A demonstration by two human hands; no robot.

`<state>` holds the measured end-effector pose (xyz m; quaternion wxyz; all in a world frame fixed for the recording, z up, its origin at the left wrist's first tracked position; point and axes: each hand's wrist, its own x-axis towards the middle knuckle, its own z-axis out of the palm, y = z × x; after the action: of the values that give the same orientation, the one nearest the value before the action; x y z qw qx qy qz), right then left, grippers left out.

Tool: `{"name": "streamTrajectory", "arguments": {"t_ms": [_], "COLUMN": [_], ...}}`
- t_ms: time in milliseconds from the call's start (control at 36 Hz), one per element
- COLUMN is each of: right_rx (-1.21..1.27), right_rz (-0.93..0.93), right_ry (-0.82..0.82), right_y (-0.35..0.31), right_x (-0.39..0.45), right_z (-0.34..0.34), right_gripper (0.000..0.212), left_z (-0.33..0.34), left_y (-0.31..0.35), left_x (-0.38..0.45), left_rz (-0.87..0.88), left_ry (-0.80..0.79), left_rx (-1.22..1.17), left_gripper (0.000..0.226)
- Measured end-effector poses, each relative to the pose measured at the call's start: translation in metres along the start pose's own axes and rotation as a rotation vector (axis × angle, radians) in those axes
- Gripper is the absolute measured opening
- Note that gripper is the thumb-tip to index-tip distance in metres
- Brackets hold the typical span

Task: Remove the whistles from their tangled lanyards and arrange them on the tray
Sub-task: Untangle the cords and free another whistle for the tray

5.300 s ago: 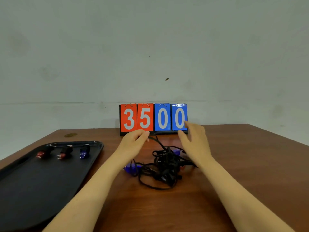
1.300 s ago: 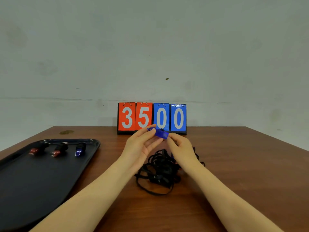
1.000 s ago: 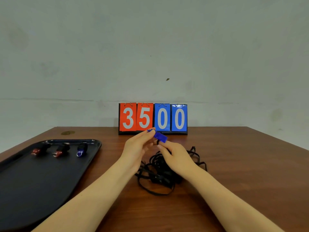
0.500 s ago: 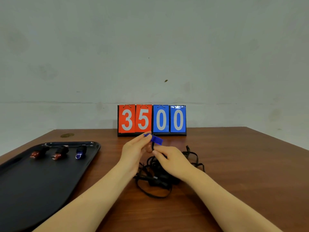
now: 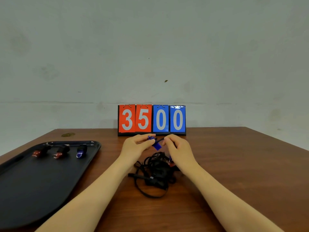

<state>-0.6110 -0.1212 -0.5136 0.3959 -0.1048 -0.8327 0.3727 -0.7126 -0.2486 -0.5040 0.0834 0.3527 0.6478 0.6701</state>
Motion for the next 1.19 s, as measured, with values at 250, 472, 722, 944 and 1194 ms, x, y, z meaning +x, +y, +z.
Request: {"name": "streamTrajectory", "arguments": {"t_ms": [250,472,722,944,1194], "right_rx": [0.269,0.343,0.009,-0.255,-0.246], "right_rz": [0.146,0.246,-0.021,-0.136,-0.140], "right_ry": [0.040,-0.027,-0.200,-0.308,-0.339], "right_y": [-0.009,-0.004,0.003,0.003,-0.003], "right_x": [0.002,0.004,-0.003,-0.004,-0.007], "right_z": [-0.006,-0.007,0.012,0.013,0.008], "right_gripper": [0.020,0.024,0.026,0.025,0.025], "left_z": [0.011,0.018,0.015,0.014,0.007], "left_y": [0.017,0.019,0.010,0.003,-0.012], "left_x": [-0.018,-0.025,-0.020,-0.012,0.001], "left_rz": [-0.131,-0.213,-0.180,-0.100,-0.003], "left_ry": [-0.158,-0.121,-0.028,0.097,0.097], "left_rx": [-0.439,-0.762,-0.630,-0.340,0.017], "left_gripper": [0.020,0.017,0.018,0.019,0.022]}}
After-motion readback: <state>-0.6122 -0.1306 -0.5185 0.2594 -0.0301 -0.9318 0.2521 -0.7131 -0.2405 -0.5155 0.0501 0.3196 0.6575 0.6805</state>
